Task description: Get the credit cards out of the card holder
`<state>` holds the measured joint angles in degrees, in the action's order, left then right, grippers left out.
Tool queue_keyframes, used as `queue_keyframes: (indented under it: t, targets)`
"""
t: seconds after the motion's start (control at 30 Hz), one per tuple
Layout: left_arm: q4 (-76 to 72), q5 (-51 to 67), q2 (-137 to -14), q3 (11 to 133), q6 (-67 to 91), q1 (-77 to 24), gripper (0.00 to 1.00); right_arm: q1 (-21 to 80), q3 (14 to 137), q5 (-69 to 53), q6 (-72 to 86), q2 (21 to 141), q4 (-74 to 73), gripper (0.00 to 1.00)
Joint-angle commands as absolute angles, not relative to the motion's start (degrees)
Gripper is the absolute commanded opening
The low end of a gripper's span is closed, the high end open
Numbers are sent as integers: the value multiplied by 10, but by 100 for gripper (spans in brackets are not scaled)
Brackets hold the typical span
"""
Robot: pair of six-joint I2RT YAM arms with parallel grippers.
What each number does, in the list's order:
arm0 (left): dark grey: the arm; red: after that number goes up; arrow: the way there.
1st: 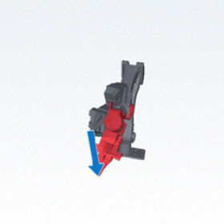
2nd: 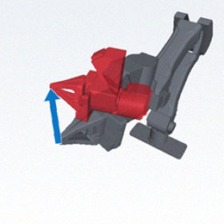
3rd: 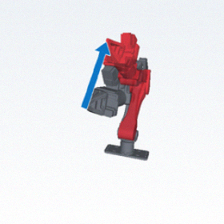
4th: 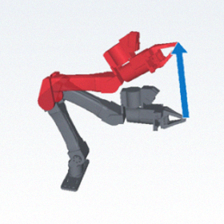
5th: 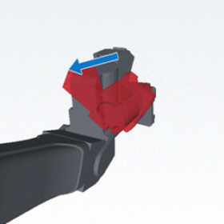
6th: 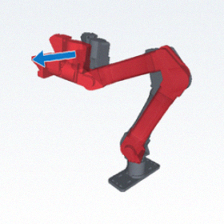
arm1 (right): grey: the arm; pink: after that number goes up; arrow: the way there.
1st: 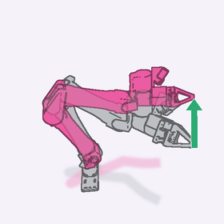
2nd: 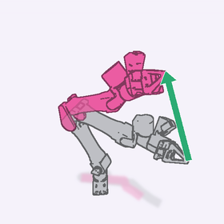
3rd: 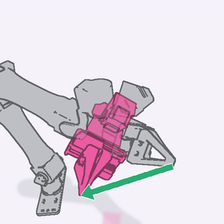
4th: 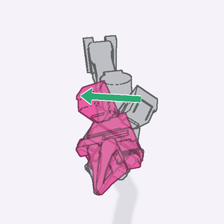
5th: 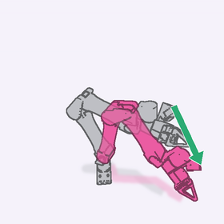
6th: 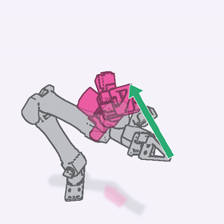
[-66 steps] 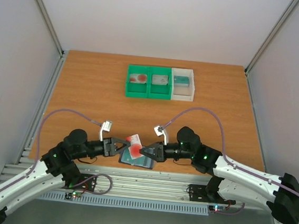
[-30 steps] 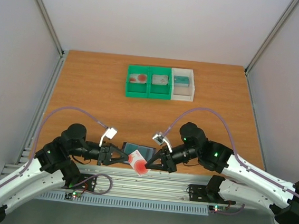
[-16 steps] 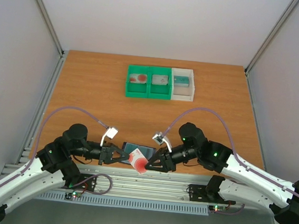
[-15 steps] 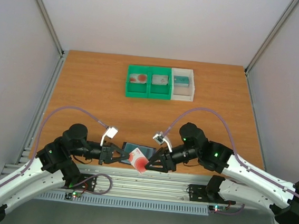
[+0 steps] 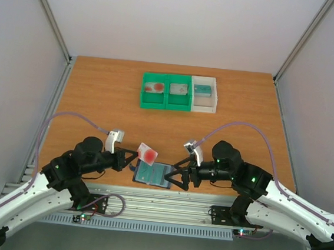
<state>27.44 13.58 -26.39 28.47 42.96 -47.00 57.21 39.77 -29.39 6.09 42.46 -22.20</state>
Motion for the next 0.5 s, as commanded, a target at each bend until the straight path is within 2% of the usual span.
queue_keyframes:
  t: [0.0, 0.27, 0.47]
  targets:
    - [262, 4, -299, 323, 395, -470, 0, 575, 383, -247, 79, 408, -209, 98]
    - [183, -138, -407, 348, 367, -444, 0, 575, 374, -247, 85, 395, -202, 98]
    - [72, -121, -529, 362, 358, -372, 0, 575, 369, -249, 85, 396, -196, 98]
